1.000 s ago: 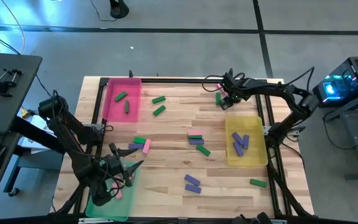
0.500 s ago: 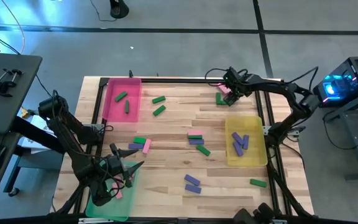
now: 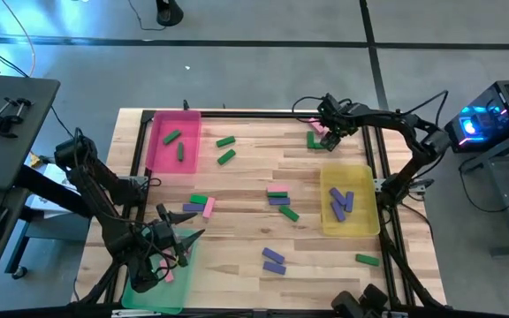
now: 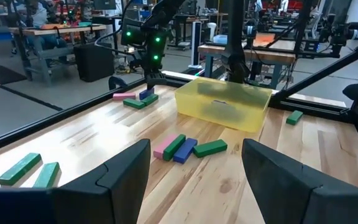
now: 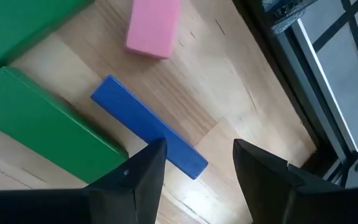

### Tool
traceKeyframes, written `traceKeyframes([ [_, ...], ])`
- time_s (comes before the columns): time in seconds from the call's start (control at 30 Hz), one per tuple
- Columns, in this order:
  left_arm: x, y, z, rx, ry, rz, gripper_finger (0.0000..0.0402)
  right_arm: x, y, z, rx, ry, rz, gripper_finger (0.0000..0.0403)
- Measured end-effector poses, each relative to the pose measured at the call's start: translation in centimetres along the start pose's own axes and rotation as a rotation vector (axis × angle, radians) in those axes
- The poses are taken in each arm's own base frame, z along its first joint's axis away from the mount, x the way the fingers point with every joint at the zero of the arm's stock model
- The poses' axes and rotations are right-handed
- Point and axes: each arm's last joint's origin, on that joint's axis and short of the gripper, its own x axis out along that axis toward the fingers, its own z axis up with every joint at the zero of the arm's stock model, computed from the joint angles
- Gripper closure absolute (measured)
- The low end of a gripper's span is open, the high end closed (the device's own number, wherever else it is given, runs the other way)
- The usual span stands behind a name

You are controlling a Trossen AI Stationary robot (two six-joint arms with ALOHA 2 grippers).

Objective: Sort blocks
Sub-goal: Put the blue block into the yellow bin

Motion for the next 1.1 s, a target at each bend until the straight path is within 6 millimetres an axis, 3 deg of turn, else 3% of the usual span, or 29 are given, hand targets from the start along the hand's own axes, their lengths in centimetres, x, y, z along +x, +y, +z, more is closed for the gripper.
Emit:
traceKeyframes([
  [0.3, 0.0, -0.1, 0.0, 0.002, 0.007, -0.005, 0.0159, 0.0, 0.3, -0.6, -0.045, 0.122, 0.08, 0.0217],
  [0.37, 0.0, -0.1, 0.0, 0.001, 0.006, -0.004, 0.0159, -1.3, -0.3, 0.2, -0.03, 0.069, 0.059, 0.0217],
  [0.5, 0.0, -0.1, 0.0, 0.002, 0.01, -0.006, 0.0159, -1.2, -0.2, 0.1, -0.051, 0.106, 0.063, 0.0217],
  [0.57, 0.0, -0.1, 0.0, 0.0, 0.013, -0.008, 0.0159, -1.5, -0.5, 0.8, -0.031, 0.04, 0.046, 0.0217],
  [0.93, 0.0, -0.2, -0.1, 0.0, 0.039, -0.021, 0.0159, 1.1, -0.6, -0.1, -0.067, 0.031, 0.118, 0.0219],
  [1.1, 0.0, -0.1, -0.1, 0.0, 0.04, -0.021, 0.0159, 1.3, -0.5, 0.0, -0.068, 0.021, 0.135, 0.0262],
])
